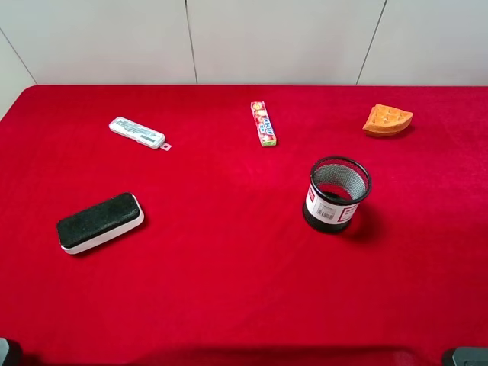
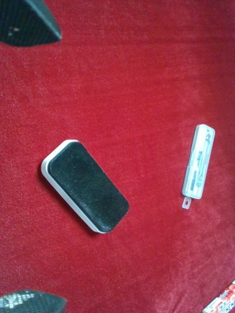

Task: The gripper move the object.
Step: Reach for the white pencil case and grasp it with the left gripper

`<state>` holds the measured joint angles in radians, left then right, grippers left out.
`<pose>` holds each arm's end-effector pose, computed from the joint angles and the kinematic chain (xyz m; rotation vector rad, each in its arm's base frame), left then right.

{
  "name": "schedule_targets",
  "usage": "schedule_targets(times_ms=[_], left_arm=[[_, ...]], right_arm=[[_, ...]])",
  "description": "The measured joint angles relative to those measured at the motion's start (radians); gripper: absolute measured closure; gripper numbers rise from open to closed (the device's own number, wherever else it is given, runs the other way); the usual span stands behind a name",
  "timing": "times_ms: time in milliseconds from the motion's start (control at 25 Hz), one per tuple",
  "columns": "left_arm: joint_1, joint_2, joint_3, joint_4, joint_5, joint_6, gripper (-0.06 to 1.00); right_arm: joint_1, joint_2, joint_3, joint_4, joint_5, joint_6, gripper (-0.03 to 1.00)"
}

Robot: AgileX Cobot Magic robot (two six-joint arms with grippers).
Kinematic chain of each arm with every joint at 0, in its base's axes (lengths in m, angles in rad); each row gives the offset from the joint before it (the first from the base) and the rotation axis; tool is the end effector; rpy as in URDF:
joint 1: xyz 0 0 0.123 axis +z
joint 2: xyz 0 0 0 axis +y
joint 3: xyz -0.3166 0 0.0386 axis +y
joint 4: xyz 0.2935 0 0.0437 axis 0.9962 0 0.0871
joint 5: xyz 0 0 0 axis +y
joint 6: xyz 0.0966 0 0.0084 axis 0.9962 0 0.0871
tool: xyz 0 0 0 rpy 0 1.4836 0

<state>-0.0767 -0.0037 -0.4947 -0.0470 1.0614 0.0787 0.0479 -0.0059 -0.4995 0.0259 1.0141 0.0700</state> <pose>0.0060 -0.0044 0.2947 0.1610 2.0398 -0.0550 0.0072 0.0025 0.3004 0.0215 1.9935 0.1068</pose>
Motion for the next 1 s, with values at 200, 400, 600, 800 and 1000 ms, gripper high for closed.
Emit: schedule_targets(times_ms=[200,400,600,800,1000], left_arm=[[0.0,0.0,-0.003,0.0,-0.009,0.0,-0.05],[0.0,0.0,-0.036,0.0,-0.016,0.0,-0.04],[0.0,0.01,-0.072,0.0,-0.011,0.0,-0.04],[0.0,0.14,-0.12,0.0,0.008,0.0,-0.02],[0.0,0.314,-0.165,0.0,0.01,0.002,-0.02]], right_arm=[[0.0,0.0,0.0,0.0,0.0,0.0,0.27],[0.0,0.0,0.0,0.0,0.0,0.0,0.27],[0.0,0.0,0.0,0.0,0.0,0.0,0.27],[0.0,0.0,0.0,0.0,0.0,0.0,0.27],[0.0,0.0,0.0,0.0,0.0,0.0,0.27]])
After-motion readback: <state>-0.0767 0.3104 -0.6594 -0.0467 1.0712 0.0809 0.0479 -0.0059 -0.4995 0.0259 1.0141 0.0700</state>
